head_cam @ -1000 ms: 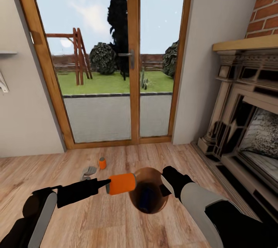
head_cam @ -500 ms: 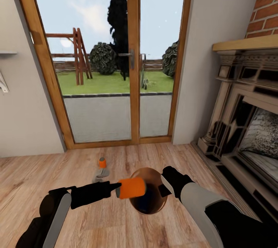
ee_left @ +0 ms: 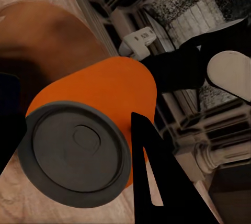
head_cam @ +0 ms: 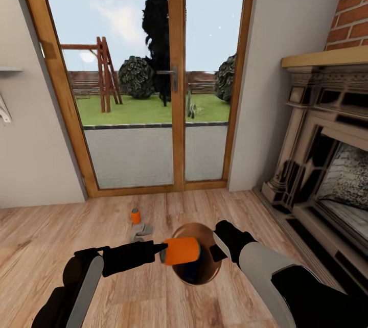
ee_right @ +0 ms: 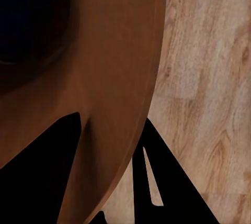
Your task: Put the three can of soda from the living room inside the tash can in the kitchen.
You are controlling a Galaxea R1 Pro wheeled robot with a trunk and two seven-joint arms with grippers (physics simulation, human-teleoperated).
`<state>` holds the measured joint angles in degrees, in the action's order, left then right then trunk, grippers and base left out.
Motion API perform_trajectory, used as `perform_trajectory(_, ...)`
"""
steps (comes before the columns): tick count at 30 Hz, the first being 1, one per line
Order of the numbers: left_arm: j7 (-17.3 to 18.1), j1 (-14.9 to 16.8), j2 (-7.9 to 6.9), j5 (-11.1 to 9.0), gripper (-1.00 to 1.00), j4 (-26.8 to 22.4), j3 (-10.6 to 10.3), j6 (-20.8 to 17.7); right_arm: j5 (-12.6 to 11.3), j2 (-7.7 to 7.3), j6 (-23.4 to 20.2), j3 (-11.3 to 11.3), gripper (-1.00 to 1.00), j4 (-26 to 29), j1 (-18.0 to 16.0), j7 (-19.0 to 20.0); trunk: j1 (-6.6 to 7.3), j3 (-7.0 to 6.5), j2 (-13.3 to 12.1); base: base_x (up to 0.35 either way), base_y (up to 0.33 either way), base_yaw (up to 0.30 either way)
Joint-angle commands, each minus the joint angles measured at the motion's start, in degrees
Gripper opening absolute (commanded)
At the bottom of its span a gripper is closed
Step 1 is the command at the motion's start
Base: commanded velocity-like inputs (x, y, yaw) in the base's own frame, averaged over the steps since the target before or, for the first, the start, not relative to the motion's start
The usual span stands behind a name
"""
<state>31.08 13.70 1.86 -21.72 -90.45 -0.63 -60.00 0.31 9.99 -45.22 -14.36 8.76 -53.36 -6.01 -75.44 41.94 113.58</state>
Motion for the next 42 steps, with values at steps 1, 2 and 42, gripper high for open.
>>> perform_trajectory(1, -0.1, 0.0, 0.16, 0.0, -1.00, 0.0, 0.0, 0.0, -0.4, 0.01, 0.0, 0.4, -1.00, 0.0, 0.0, 0.0, 0.00, -0.01, 0.0, 0.000, 0.000, 0.000)
perform_trajectory(2, -0.3, 0.0, 0.45, 0.0, -1.00, 0.0, 0.0, 0.0, -0.4, 0.01, 0.0, 0.4, -1.00, 0.0, 0.0, 0.1, 0.00, -0.01, 0.0, 0.000, 0.000, 0.000)
perform_trajectory(42, -2.6, 0.3, 2.19, -0.1, 1.00, 0.2, -0.1, 0.0, -0.4, 0.01, 0.1, 0.3, -1.00, -1.1, 1.2, 1.7, 0.00, -0.01, 0.0, 0.000, 0.000, 0.000)
